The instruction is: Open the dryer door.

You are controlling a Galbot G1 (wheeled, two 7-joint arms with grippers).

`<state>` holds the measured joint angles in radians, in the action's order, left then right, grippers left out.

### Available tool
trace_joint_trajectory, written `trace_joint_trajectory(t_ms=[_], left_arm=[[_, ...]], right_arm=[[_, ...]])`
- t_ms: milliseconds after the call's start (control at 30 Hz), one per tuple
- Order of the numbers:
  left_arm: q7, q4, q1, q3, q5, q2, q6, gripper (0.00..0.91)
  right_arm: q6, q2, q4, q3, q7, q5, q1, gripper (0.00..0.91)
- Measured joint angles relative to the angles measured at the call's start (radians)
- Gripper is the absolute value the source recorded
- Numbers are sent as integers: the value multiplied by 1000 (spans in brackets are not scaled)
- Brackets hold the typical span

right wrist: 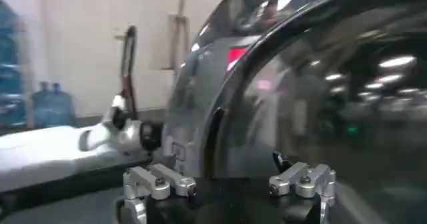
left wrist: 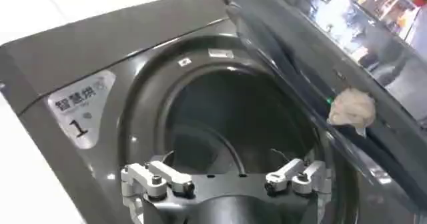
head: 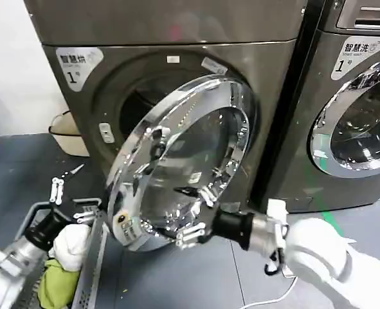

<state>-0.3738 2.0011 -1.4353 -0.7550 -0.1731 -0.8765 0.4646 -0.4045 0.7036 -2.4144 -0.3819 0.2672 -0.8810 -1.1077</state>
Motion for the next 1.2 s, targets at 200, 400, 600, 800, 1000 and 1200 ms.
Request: trace_joint_trajectory(t_ms=[200, 400, 600, 800, 1000, 1200], left_arm=[[-9, -2, 24, 45, 1, 19, 11, 907], [-17, -8, 62, 110, 6, 12, 13, 907], [-20, -22, 117, 181, 10, 0, 12, 907], [-21, -38, 180, 259, 8, 2, 12, 907], [-20, -61, 244, 338, 5, 5, 15, 907], [-20, -85, 298, 409, 6, -5, 14, 907]], right_arm=[[24, 44, -22, -293, 27, 26, -202, 907], [93, 123, 1, -547, 61, 99, -390, 907], [173, 220, 37, -736, 57, 193, -514, 907], [227, 324, 118, -880, 53, 274, -550, 907], [277, 404, 214, -1011, 8, 336, -572, 907], [311, 448, 301, -1107, -63, 383, -594, 907]])
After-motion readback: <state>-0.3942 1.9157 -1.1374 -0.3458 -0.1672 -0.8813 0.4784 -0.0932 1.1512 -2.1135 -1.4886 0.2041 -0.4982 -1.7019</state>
